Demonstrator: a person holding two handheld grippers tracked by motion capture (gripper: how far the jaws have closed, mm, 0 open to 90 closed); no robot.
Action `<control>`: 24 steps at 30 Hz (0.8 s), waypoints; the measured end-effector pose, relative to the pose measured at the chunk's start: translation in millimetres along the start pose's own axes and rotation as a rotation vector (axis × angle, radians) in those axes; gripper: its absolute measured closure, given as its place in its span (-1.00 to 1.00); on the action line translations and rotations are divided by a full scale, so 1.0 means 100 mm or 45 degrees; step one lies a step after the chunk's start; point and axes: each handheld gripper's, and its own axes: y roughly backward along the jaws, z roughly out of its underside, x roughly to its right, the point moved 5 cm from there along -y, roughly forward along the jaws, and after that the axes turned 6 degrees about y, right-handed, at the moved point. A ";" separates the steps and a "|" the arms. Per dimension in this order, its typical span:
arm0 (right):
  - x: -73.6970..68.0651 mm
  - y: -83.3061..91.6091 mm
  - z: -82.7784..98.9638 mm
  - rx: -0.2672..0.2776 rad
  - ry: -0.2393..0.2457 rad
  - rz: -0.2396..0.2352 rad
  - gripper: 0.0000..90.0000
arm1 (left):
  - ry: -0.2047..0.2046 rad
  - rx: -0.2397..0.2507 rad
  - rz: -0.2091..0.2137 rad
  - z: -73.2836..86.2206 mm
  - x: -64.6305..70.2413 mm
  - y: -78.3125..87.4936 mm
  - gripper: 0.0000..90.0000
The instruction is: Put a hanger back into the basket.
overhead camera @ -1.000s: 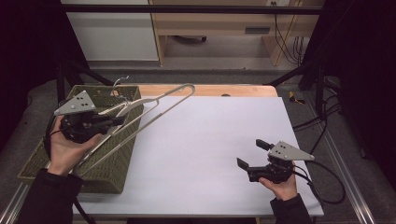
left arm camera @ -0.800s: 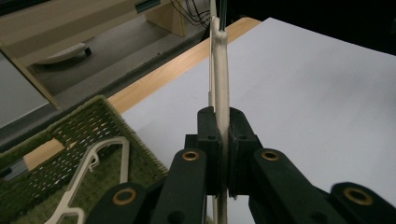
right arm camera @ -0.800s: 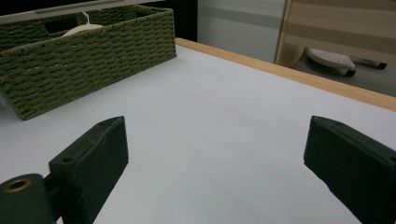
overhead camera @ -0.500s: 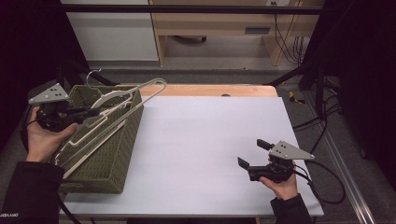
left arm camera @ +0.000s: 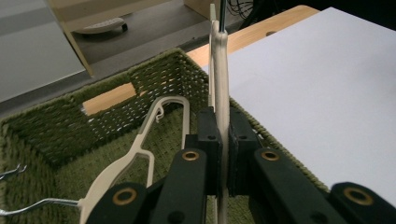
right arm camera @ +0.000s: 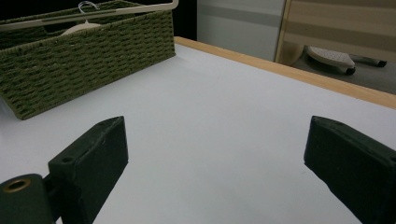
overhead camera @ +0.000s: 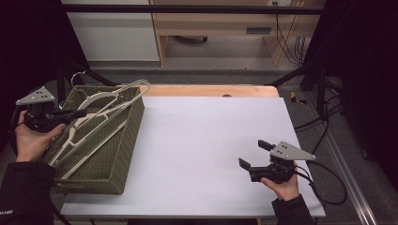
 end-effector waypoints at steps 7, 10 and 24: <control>0.00 0.01 0.00 -0.001 -0.001 -0.005 -0.85 | 0.051 0.018 -0.033 0.14 -0.17 0.04 0.91; 0.00 0.00 0.00 -0.002 0.001 -0.002 -0.85 | 0.070 0.022 -0.046 0.20 -0.23 0.07 0.91; -0.02 -0.01 0.01 -0.010 -0.004 -0.016 -0.85 | 0.140 -0.019 -0.057 0.42 -0.27 -0.01 0.91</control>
